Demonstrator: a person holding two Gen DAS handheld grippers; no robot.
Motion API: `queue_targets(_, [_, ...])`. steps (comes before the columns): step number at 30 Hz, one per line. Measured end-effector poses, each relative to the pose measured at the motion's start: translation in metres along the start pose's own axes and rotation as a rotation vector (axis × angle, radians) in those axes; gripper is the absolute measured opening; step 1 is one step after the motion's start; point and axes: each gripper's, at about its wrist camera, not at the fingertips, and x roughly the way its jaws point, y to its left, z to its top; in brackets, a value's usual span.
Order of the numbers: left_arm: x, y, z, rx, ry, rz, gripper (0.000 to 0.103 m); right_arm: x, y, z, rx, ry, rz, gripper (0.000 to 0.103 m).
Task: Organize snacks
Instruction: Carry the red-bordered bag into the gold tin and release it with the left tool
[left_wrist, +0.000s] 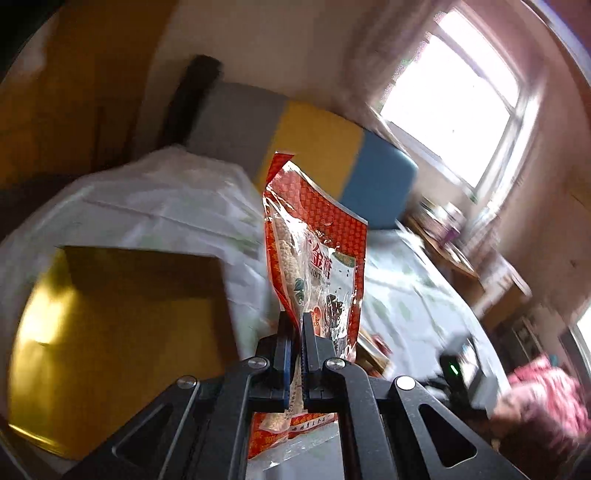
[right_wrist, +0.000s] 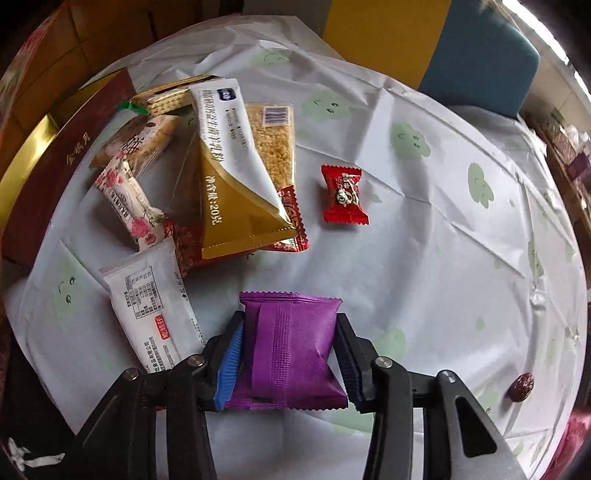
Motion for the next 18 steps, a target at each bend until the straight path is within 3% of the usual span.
queue_targets(7, [0.003,0.05,0.019,-0.034,-0.001,0.172,0.004,0.001,0.011,0.002,-0.01,-0.003,-0.011,0.046])
queue_targets(15, [0.072,0.08,0.009,-0.019,0.141,0.292,0.005,-0.008,0.032,-0.001,-0.023,-0.008,-0.038,0.046])
queue_targets(18, [0.09,0.086,0.001,-0.015,0.185,0.352,0.01,-0.008,0.032,-0.001,-0.025,-0.008,-0.038,0.046])
